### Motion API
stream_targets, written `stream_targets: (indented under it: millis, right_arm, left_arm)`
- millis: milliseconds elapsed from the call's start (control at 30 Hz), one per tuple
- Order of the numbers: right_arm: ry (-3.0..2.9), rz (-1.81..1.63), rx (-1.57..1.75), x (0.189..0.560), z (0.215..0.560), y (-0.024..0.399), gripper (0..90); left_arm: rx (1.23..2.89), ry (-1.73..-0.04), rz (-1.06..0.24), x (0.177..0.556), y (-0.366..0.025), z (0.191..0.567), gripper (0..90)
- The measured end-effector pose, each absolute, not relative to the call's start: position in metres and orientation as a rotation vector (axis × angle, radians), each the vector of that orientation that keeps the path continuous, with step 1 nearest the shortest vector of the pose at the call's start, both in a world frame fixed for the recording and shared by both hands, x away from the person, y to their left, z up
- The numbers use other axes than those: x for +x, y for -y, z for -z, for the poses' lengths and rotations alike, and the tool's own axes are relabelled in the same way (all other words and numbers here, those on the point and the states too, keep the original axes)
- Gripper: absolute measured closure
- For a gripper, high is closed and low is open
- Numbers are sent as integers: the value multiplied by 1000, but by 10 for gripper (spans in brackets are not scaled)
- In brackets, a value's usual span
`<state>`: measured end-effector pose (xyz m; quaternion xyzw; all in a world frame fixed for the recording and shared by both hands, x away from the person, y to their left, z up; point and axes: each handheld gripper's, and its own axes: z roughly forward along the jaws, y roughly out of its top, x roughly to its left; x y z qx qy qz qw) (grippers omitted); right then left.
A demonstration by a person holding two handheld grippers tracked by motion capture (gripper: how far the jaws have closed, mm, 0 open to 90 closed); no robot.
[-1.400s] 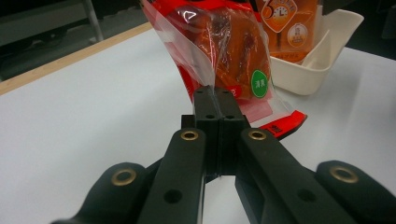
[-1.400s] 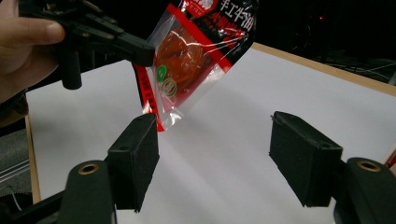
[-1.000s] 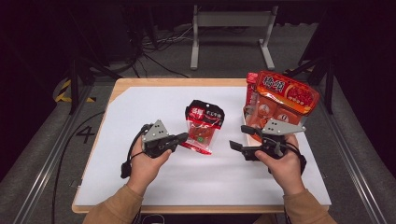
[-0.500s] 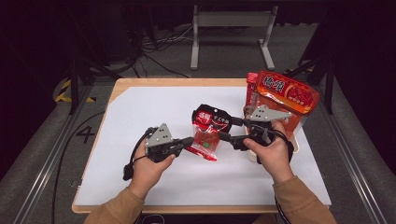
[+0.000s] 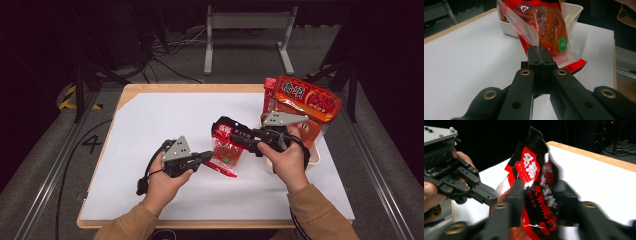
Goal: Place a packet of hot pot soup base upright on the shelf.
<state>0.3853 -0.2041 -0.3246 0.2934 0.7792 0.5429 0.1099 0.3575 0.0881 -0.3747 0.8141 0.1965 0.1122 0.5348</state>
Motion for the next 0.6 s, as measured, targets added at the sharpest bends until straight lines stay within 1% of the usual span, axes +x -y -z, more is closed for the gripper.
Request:
stream_targets:
  millis: [33,67,100,167,267,433,600]
  right_arm:
    - [-2296,-1594,848,385,323,205,791]
    - [-2296,-1594,848,385,323,205,791]
    - [-2304,-1592,829,385,322,206,833]
    - [-2319,-1579,788,383,320,207,882]
    - [-2325,-1570,737,381,318,207,895]
    - [-2325,-1601,651,378,312,209,899]
    - [-2329,-1565,547,373,303,214,900]
  left_arm:
    - [1930,-476,-253,358,-88,375,900]
    - [1930,-476,-253,358,-88,375,899]
    - [1928,-479,-248,359,-89,376,899]
    - [1928,-479,-247,359,-88,376,898]
    - [1927,-479,-238,360,-89,376,891]
    - [1933,-497,-221,362,-90,376,839]
    - [1928,-508,-220,364,-94,377,819]
